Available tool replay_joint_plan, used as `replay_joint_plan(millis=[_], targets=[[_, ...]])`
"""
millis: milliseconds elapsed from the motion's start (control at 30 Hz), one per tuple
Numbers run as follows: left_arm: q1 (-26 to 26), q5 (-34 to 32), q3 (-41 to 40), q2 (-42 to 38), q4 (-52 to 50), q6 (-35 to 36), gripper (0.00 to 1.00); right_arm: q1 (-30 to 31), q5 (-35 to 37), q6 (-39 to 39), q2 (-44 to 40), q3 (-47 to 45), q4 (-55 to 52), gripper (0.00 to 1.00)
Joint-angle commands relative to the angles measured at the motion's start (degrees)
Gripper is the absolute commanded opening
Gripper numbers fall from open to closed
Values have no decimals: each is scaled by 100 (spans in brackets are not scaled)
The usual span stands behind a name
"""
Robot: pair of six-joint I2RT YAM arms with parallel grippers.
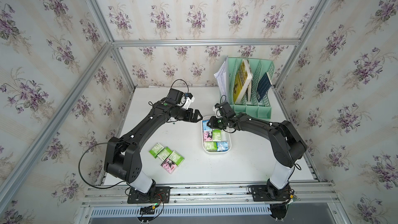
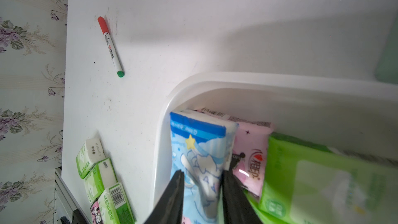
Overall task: Put the pocket tissues into the storage box
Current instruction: Place the pocket tissues in the storage box.
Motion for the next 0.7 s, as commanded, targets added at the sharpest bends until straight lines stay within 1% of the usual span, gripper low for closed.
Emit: replay_joint_plan(millis=[0,300,500,667], targets=[[12,-164,-36,-122,102,39,99,0,-9,-61,-5,71,-85,39],[115,-403,-118,-231,176,-94,99,-6,-21,-118,0,99,-156,49],[270,-463,-282,-375,325,-191,99,0,291,-209,-238,166,-220,59],[486,-525,-457,-494,494,-425,99,17,447,-399,-395,314,-246,61]])
